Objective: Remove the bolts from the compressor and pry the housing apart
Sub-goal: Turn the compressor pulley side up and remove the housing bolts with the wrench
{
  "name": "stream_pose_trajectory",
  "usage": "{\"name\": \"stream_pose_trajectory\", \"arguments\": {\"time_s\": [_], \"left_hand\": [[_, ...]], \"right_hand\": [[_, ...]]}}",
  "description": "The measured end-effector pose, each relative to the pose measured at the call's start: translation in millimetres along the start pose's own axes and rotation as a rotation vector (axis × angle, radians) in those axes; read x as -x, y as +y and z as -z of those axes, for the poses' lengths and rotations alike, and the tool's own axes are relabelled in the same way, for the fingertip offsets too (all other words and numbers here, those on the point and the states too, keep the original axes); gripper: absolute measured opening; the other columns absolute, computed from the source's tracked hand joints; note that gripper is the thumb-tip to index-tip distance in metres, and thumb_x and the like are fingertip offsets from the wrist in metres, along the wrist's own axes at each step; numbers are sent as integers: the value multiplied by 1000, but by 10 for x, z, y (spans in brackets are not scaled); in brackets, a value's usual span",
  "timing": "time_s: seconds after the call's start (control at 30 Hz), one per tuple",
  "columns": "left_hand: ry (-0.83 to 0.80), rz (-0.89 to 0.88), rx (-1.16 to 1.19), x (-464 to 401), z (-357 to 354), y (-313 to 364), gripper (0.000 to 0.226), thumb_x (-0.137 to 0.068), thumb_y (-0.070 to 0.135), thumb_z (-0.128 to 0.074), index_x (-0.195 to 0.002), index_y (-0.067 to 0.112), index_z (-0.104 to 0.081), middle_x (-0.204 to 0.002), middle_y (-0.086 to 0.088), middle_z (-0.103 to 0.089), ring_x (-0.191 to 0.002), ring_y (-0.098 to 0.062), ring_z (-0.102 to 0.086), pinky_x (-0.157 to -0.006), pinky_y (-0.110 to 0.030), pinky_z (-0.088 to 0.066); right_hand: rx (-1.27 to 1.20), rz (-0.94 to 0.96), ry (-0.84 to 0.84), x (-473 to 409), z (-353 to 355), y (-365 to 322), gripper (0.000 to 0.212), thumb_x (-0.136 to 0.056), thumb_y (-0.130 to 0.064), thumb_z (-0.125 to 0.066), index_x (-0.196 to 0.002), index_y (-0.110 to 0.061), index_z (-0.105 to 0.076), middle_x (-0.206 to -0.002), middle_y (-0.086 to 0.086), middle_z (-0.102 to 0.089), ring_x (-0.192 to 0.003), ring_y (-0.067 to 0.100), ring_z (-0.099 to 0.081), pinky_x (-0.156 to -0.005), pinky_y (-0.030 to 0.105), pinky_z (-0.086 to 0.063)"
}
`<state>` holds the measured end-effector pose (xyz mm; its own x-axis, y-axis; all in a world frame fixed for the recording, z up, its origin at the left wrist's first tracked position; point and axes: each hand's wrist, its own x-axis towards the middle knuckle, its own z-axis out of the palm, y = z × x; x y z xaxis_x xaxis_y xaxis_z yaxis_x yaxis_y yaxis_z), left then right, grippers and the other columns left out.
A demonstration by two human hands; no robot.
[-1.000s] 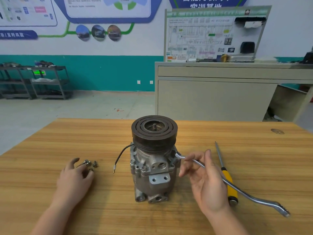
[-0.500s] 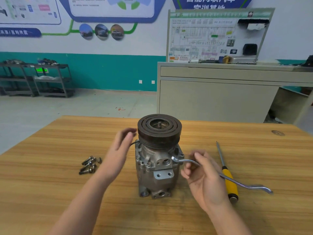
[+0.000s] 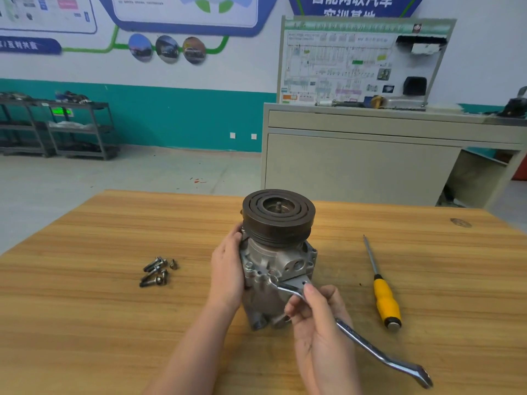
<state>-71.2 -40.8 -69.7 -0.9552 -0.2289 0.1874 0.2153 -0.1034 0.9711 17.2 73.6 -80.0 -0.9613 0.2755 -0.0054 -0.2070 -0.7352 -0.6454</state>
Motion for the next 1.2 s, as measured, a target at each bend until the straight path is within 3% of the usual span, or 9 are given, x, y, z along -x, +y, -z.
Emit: {"name": "stream_pose_trajectory", "arguments": {"time_s": [0.1, 0.27, 0.47, 0.57, 0.67, 0.87, 0.97, 1.07, 1.2], "left_hand": [[206, 19, 100, 229, -180, -29, 35, -104, 25, -35, -128, 28, -59, -125, 8, -64, -112, 1, -59, -100, -30, -46], [470, -105, 13, 739, -565, -116, 45, -104, 33, -34, -149, 26, -34, -153, 12, -36, -140, -1, -28, -118, -34, -24], [430, -251, -115, 786, -238, -122, 77, -81, 66, -40, -143, 21, -30, -155, 11, -15, -140, 5, -11, -116, -31, -13], [121, -207, -168, 497, 115, 24, 93, -71, 70, -51, -148, 30, -17, -154, 12, -23, -139, -3, -24, -117, -33, -21], [-164, -167, -315, 332, 266, 75, 94, -63, 71, -63, -144, 34, -32, -146, 20, -39, -131, 0, -39, -111, -35, -35], [9, -206, -175, 369, 190, -29, 57, -63, 57, -74, -115, 37, -57, -116, 27, -62, -113, 3, -56, -103, -41, -46], [76, -227, -154, 404, 161, -52, 48, -70, 54, -78, -111, 38, -60, -115, 25, -63, -112, 1, -58, -102, -41, -48], [78, -240, -140, 392, 164, -79, 31, -82, 29, -75, -108, 37, -60, -120, 21, -63, -114, 0, -58, -100, -38, -48], [19, -206, -120, 371, 131, -77, 35, -86, 18, -68, -110, 37, -52, -116, 22, -63, -106, 8, -59, -92, -19, -52]], "right_hand": [[-3, 56, 35, -58, 58, -91, 23, -71, -7, -62, -53, -23, -62, -57, 3, -60, -51, 11, -59, -47, 21, -50], [17, 151, 8, -163, 129, -270, 29, -77, -11, -60, -52, -25, -56, -58, 0, -58, -54, 10, -58, -51, 21, -50], [310, 444, 44, -176, 174, -447, 29, -80, -22, -65, -55, -26, -50, -56, 5, -64, -49, 11, -60, -45, 17, -46], [471, 509, 101, -213, 171, -435, 39, -88, -15, -64, -54, -25, -46, -56, 6, -64, -49, 11, -60, -47, 18, -47], [650, 585, 147, -229, 94, -385, 39, -89, -15, -64, -55, -26, -49, -55, 5, -63, -50, 12, -59, -51, 24, -47], [858, 727, 217, -241, -58, -346, 44, -88, -13, -62, -54, -25, -37, -47, 4, -39, -46, 11, -35, -46, 26, -30], [776, 679, 269, -274, -88, -326, 42, -88, -12, -60, -54, -23, -38, -52, 18, -49, -46, 21, -37, -45, 28, -29], [757, 676, 254, -271, -80, -320, 43, -89, -7, -60, -54, -20, -38, -54, 22, -49, -46, 20, -39, -42, 26, -30], [604, 469, 115, -322, 105, -444, 44, -89, -5, -61, -51, -22, -46, -52, 10, -58, -47, 13, -52, -43, 19, -41]]}}
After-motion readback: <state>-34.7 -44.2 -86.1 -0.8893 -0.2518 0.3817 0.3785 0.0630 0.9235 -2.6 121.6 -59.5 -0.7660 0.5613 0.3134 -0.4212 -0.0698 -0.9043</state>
